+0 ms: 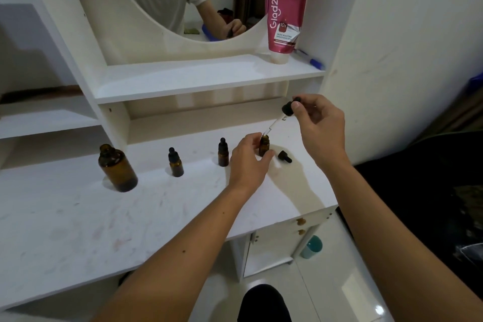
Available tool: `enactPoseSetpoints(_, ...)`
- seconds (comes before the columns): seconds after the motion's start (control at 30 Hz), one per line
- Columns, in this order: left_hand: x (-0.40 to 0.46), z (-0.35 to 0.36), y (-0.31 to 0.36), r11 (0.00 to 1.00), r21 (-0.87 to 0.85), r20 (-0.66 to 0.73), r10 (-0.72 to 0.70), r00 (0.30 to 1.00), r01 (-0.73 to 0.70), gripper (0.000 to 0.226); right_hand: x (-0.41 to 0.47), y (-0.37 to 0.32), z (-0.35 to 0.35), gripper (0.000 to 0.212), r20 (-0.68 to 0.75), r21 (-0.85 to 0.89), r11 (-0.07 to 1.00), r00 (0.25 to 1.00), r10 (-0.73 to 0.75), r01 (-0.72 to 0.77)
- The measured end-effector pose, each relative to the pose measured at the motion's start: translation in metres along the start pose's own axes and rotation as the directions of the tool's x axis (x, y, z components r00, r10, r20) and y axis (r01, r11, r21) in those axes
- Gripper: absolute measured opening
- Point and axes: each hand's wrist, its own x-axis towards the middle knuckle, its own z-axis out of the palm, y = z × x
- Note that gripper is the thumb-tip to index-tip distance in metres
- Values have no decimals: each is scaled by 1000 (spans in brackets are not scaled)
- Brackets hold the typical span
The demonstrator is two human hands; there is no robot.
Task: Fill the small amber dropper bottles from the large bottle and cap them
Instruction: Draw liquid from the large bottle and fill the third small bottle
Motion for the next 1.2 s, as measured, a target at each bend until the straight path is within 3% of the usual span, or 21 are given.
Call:
enactPoseSetpoints(0.2,7,3,-2,996,89,-23,29,999,-26,36,5,4,2,16,-2,-15,1000,1000,-19,19)
enactPoseSetpoints(0.63,10,2,-4,998,61,-37,5,999,-2,35,-1,2,6,14,-12,45,998,999,-41,42)
enactPoseSetpoints(1.2,12,4,-8,999,47,-37,13,999,-11,32,-7,3,8,14,68,-85,983,985,-155,161)
